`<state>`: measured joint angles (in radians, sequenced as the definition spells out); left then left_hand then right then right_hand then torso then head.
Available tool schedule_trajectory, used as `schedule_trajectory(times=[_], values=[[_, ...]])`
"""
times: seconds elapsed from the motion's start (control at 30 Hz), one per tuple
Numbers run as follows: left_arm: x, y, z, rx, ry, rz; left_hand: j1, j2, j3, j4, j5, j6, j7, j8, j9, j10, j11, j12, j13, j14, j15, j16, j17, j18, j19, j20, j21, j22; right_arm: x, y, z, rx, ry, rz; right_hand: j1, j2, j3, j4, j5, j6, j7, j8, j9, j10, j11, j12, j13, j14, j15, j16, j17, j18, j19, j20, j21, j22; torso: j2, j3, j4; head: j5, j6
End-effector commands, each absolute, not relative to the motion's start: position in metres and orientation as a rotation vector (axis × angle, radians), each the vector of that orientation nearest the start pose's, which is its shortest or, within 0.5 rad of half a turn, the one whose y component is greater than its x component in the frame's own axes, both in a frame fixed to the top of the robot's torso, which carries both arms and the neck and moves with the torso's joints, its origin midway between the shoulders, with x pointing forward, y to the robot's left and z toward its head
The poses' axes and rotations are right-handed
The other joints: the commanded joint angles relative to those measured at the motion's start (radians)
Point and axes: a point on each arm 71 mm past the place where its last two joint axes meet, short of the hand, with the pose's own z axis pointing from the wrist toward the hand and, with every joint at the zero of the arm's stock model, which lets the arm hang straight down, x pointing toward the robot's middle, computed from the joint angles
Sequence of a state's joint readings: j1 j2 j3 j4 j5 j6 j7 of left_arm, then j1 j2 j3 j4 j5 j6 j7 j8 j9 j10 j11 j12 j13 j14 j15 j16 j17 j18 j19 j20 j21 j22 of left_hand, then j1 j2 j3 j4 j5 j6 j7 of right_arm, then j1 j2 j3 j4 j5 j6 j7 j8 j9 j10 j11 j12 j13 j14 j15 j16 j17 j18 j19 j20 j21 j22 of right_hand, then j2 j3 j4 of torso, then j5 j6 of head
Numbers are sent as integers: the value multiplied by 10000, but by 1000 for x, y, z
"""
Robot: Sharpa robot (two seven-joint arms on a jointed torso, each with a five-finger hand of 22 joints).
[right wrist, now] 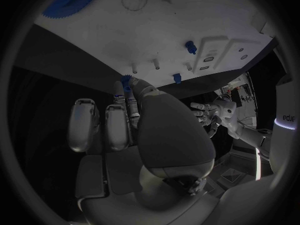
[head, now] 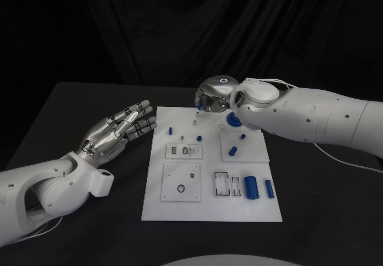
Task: Assemble the parts on the task board
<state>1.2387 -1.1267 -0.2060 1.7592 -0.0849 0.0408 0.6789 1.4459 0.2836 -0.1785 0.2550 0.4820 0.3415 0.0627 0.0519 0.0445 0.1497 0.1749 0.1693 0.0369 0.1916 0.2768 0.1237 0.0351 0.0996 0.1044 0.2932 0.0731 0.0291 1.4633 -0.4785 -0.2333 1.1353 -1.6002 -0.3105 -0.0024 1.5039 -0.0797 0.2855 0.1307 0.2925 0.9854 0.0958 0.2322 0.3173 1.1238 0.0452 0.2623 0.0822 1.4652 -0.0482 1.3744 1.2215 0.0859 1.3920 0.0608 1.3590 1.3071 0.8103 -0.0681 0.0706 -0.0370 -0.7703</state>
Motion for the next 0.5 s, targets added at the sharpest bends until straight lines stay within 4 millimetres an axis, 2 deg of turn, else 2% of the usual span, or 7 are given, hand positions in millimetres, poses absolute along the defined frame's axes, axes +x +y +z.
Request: schedule_trajectory(times=[0.03, 0.17, 0.37, 0.5], values=[[409, 257, -173, -8550, 13476, -19829, 100, 4, 54, -24, 44, 49, -11, 53, 9, 22, 67, -59, -10, 54, 1, 38, 8, -155, 63, 14, 57, -10, 564, -116, -126, -5764, 14950, 4860, -75, 63, 20, -49, -60, -96, -6, -42, 15, -46, 16, -67, -11, 176, -2, 6, 4, -148, -34, 9, 5, 2, -10, -9, 8, -7, -31], [410, 257, -173, -8555, 13500, -19829, 118, 7, 71, -38, 63, 51, -7, 52, 8, 20, 68, -60, -9, 55, 2, 40, 9, -156, 66, 14, 58, -9, 564, -115, -127, -5786, 15026, 4859, -85, 62, 22, -45, -63, -120, -4, -60, 24, -63, 22, -92, -14, 173, 2, 8, 11, -149, -37, 13, 3, 5, -17, 3, -13, -6, -59], [410, 257, -173, -8563, 13520, -19821, 137, 16, 92, -52, 81, 68, -1, 54, 9, 21, 69, -60, -9, 59, 3, 44, 10, -157, 66, 14, 57, -10, 563, -112, -130, -5815, 15002, 4942, -96, 66, 34, -42, -95, -172, -4, -103, 49, -105, 32, -153, -21, 136, 13, -46, -70, -130, -96, 24, -62, -57, -20, 13, -28, 68, -173], [410, 257, -174, -8578, 13543, -19799, 163, 25, 122, -72, 102, 62, 4, 53, 7, 19, 69, -63, -9, 66, 4, 51, 12, -158, 70, 13, 58, -10, 563, -112, -131, -5830, 15032, 4963, -96, 71, 38, -43, -98, -172, -4, -106, 57, -113, 31, -165, -22, 114, 15, -82, -128, -118, -132, 26, -103, -102, -15, 16, -42, 87, -195]])
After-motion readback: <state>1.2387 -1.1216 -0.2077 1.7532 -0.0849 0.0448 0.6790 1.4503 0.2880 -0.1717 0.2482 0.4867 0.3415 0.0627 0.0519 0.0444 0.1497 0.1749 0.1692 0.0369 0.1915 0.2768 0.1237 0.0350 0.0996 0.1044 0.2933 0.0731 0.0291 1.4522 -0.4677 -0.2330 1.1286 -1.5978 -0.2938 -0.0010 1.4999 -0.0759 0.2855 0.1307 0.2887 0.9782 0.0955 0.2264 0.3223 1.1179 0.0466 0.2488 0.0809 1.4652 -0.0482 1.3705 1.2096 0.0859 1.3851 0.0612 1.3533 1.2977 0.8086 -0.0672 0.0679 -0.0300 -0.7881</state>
